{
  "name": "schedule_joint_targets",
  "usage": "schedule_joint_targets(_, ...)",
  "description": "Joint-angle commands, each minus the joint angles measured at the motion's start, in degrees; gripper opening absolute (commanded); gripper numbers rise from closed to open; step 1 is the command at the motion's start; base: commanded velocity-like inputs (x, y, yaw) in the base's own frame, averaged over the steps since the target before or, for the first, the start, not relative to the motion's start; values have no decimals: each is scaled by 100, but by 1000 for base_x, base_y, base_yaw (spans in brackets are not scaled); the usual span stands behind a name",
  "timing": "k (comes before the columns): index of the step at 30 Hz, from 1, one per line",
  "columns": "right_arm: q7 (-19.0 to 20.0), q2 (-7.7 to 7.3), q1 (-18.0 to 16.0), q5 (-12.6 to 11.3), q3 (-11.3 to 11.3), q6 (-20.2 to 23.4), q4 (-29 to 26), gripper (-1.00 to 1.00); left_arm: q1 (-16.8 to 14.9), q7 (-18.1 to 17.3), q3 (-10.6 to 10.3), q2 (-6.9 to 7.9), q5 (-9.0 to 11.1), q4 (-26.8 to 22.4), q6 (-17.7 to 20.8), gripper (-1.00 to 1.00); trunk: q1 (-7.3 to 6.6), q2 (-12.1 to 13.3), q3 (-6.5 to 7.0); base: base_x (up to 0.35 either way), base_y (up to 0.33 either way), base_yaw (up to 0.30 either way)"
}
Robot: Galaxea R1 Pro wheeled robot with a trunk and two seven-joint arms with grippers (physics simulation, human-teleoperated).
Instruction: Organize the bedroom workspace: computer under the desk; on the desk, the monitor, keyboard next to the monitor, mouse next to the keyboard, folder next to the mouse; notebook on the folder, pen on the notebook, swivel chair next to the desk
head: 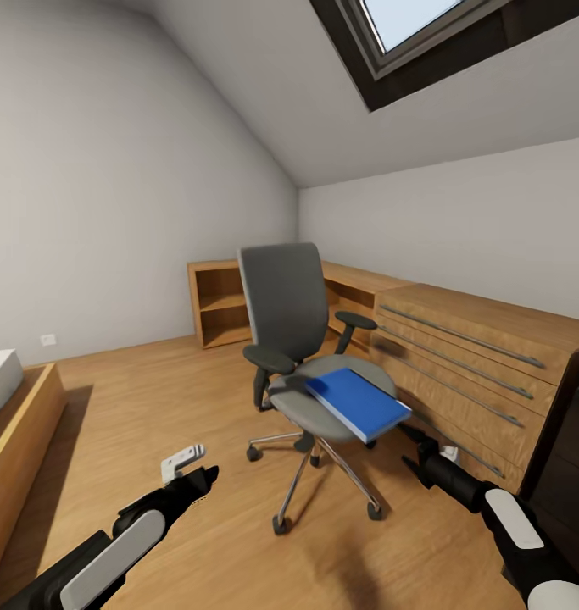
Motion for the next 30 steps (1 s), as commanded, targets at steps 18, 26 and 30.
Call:
schedule_joint_targets(18, 9, -70, -4, 0, -23, -53, 28, 100, -7, 31, -5, 12, 30, 16, -373, 100, 0, -3, -7, 83, -16, 0)
schedule_joint_targets(26, 2, -71, -4, 0, -20, -74, 28, 100, -7, 30, 189, 33, 229, -178, -354, 100, 3, -4, -29, 2, -1, 0)
schedule_joint_targets(30, 0, -71, -4, 0, -15, -91, 24, 100, -7, 31, 247, 34, 640, -222, -341, 100, 13, -9, -117, 0, 0, 0)
